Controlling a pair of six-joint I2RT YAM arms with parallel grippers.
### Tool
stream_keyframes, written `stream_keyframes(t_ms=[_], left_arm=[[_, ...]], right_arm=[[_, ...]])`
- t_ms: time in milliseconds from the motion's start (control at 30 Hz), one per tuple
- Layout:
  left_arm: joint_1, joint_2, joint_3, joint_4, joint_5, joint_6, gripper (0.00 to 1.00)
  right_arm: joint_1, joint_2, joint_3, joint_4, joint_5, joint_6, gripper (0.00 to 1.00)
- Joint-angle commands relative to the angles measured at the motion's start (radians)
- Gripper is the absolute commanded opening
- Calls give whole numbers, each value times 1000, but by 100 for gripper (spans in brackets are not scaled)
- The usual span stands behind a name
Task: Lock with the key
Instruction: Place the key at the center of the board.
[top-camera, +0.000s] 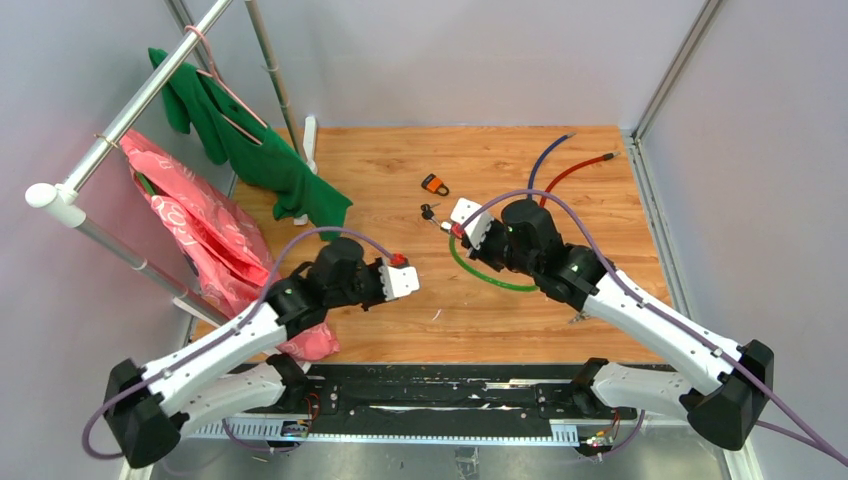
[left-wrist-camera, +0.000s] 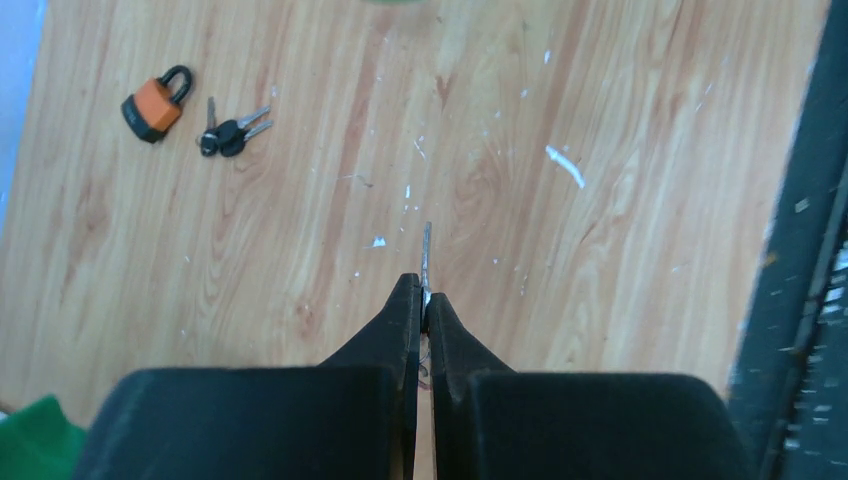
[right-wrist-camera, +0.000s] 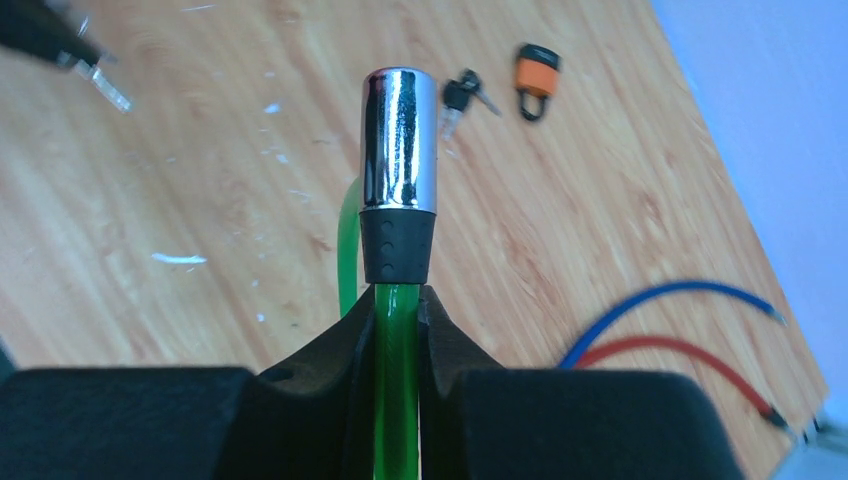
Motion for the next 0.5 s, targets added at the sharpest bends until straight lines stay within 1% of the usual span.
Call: stream_keyframes(t_ms=[0,100,200,300,467], left_arm=[[-81,106,-99,248,-121,275,0],[-117,175,-170,368,-117,427,0],[-122,243,-216,483,-95,523,0],[-121,274,-237,493,-81,586,0],[-122,296,-306,492,-67,717,0]], right_arm=[[-18,-21,7,87,260,99,0],[-20,-40,-2,99,313,107,0],[-21,-66,-8,108,279,109,0],[-21,-75,-17,110,232,107,0],[-21,-60,-27,114,205,105,0]])
